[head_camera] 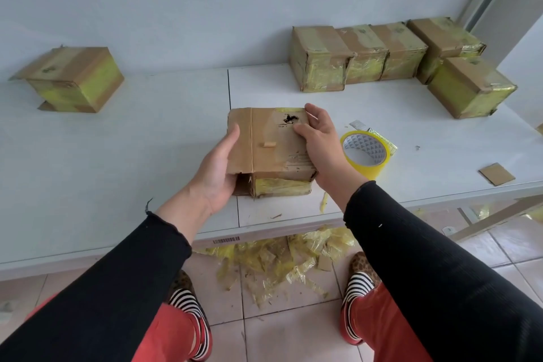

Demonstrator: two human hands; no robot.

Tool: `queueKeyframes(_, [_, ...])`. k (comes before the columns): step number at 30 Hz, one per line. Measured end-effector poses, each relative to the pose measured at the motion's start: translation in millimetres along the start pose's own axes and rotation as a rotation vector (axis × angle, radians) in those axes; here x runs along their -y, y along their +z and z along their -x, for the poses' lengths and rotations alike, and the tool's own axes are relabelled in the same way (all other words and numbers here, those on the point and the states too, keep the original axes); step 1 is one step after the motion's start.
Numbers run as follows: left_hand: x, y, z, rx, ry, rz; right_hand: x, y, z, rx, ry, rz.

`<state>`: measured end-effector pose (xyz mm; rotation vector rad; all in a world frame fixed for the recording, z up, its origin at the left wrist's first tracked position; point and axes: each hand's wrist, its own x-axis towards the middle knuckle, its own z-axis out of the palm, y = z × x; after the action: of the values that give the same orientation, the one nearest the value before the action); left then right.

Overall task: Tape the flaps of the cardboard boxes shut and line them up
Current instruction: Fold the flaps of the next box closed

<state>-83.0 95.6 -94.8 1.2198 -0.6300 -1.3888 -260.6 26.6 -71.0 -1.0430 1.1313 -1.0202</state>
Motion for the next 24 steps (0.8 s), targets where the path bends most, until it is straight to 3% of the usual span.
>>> queueKeyframes(5, [14, 11, 5, -0.234, 0.124, -0.383, -3, 0, 7, -0.05, 0.044, -0.08])
queueKeyframes(14, [-9, 14, -3, -0.245, -0.063, 0.211, -9, -2, 14, 0.047, 0.129, -0.186])
queueKeyframes(16, [-8, 21, -1, -0.221, -0.059, 0.204, -9, -1, 15, 0.062, 0.137, -0.183])
queueKeyframes(19, [4, 38, 6, -0.215, 0.008, 0.016, -8, -2, 15, 0.115, 0.15, -0.133])
queueKeyframes(24, [10, 45, 17, -0.109, -0.029, 0.008, -9, -11, 16, 0.28, 0.15, -0.037])
